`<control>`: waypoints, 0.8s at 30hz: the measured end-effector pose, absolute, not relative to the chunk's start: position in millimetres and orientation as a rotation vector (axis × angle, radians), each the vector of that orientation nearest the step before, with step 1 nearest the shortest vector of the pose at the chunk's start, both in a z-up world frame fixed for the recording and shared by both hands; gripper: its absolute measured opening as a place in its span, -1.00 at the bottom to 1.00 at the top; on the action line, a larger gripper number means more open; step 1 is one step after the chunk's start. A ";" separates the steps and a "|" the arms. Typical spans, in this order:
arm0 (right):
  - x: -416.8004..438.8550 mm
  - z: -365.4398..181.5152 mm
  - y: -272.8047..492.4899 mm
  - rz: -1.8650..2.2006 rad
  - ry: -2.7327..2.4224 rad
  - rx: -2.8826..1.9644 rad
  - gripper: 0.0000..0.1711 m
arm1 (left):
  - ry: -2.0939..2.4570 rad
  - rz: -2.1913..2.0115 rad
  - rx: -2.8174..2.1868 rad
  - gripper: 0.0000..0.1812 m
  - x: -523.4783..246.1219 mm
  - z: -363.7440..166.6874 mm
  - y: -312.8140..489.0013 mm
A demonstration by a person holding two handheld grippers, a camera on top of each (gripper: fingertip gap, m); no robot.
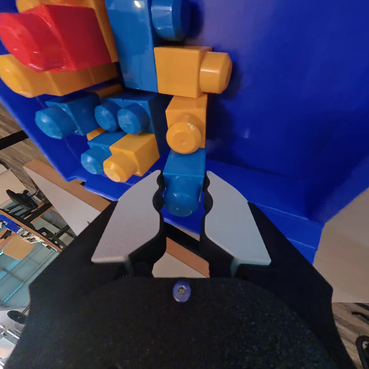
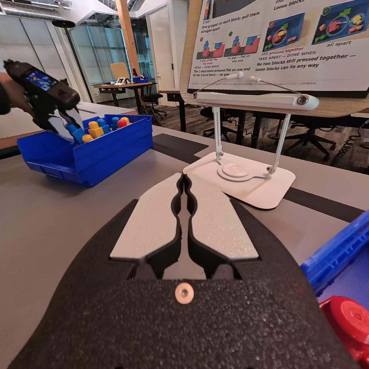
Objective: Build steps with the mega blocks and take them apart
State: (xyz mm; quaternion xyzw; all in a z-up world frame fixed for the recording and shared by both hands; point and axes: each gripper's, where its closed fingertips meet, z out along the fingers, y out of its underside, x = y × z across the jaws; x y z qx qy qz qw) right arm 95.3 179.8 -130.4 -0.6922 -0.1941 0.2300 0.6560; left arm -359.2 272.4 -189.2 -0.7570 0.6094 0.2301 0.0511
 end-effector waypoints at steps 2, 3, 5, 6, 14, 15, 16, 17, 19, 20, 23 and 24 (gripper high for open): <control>93.9 -129.8 179.2 0.519 -0.448 -1.565 -1.00 | 1.839 0.683 -2.261 -0.59 -352.4 -174.3 269.4; 93.1 -129.6 178.7 0.517 -0.454 -1.564 -1.00 | 1.824 0.675 -2.234 -0.59 -347.9 -164.9 268.2; 90.9 -129.0 177.4 0.517 -0.469 -1.558 -1.00 | 1.787 0.620 -2.170 -0.59 -332.2 -143.6 263.8; 89.3 -128.5 176.4 0.520 -0.477 -1.553 -1.00 | 1.772 0.589 -2.132 -0.59 -322.7 -132.3 260.9; 66.7 -117.8 159.3 0.595 -0.597 -1.464 -0.95 | 1.647 -0.015 -1.736 -0.59 -189.4 -69.1 208.7; 61.1 -114.3 153.9 0.629 -0.626 -1.437 -0.91 | 1.633 -0.121 -1.686 -0.59 -170.3 -66.7 197.6; 55.1 -110.8 148.0 0.670 -0.656 -1.412 -0.84 | 1.618 -0.214 -1.639 -0.59 -152.7 -65.4 187.0; 48.9 -108.0 141.9 0.713 -0.690 -1.391 -0.77 | 1.601 -0.304 -1.594 -0.59 -135.9 -65.1 176.7; 37.3 -105.1 130.3 0.795 -0.757 -1.367 -0.64 | 1.562 -0.484 -1.515 -0.59 -104.8 -67.4 155.8; 31.8 -104.4 124.5 0.839 -0.788 -1.358 -0.58 | 1.541 -0.565 -1.482 -0.59 -91.0 -70.0 146.7; 19.0 -102.3 109.4 0.966 -0.848 -1.340 -0.43 | 1.473 -0.772 -1.421 -0.59 -55.9 -82.5 125.9; 16.3 -101.2 105.5 0.996 -0.860 -1.331 -0.40 | 1.457 -0.830 -1.411 -0.59 -46.6 -88.0 120.6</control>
